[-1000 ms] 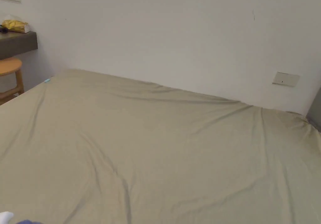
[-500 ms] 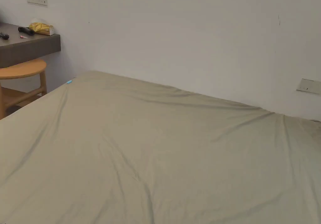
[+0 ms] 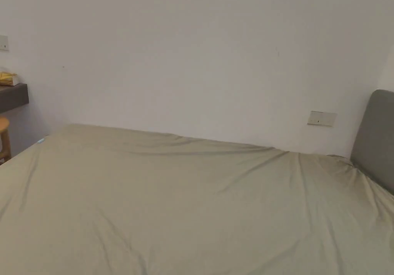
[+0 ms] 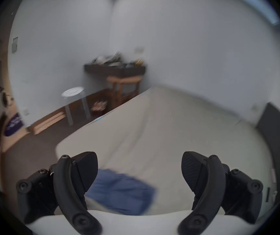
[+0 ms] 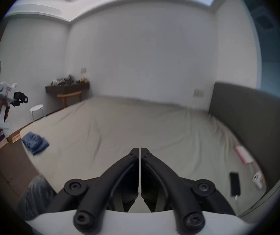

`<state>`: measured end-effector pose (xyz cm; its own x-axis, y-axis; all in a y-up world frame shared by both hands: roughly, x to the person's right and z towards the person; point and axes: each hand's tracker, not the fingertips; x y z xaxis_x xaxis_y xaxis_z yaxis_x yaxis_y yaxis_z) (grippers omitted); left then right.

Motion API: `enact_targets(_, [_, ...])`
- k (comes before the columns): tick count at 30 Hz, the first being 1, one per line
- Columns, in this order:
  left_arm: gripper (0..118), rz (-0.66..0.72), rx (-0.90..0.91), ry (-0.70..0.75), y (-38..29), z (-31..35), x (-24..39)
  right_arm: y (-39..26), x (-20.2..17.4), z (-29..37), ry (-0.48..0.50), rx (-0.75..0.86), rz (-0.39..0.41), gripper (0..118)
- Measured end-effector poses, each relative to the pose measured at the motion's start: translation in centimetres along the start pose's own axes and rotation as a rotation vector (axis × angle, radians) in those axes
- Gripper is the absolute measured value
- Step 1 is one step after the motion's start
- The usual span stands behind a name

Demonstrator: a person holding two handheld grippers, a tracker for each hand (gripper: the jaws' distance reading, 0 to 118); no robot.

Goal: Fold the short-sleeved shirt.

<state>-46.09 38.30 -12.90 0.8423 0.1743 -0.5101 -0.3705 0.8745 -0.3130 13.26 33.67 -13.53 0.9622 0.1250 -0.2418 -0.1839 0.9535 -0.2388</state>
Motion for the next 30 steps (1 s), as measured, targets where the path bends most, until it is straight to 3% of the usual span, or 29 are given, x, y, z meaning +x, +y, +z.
enact_targets(3, [102,0.012,0.079,-0.171,-2.6,3.3,6.9,3.2,1.0,1.3,-0.004,0.071,-0.031,2])
enact_targets(7, [102,-0.074,0.190,-0.301,-6.6,6.8,16.4,5.1,1.5,1.6,-0.012,0.116,-0.042,3])
enact_targets(8, [103,-0.096,0.192,-0.304,-7.4,7.4,18.7,5.3,1.4,1.6,-0.027,0.118,-0.033,10])
enact_targets(9, [104,-0.125,0.194,-0.321,-8.0,7.8,20.5,5.4,1.3,1.8,-0.048,0.120,-0.029,33])
enact_targets(10, [108,-0.154,0.193,-0.344,-8.9,7.3,22.0,5.4,1.2,2.0,-0.061,0.133,-0.035,86])
enact_targets(11, [108,-0.169,0.208,-0.368,-9.6,7.3,23.3,5.3,1.2,1.9,-0.075,0.145,-0.049,115])
enact_targets(14, [110,-0.178,0.202,-0.405,-10.9,8.0,26.3,5.4,1.9,2.2,-0.087,0.179,-0.095,118])
enact_targets(18, [118,-0.180,0.158,-0.530,-11.4,8.6,28.1,6.4,3.2,2.4,-0.178,0.123,-0.081,118])
enact_targets(23, [118,-0.189,0.168,-0.539,-10.7,9.9,28.4,5.6,3.8,2.4,-0.176,0.124,-0.091,118])
enact_targets(28, [118,-0.198,0.128,-0.410,-9.7,10.7,29.6,5.3,4.2,2.4,-0.162,0.112,-0.126,118])
enact_targets(30, [118,-0.217,0.128,-0.422,-9.6,10.8,30.0,5.4,4.2,2.2,-0.167,0.109,-0.117,118])
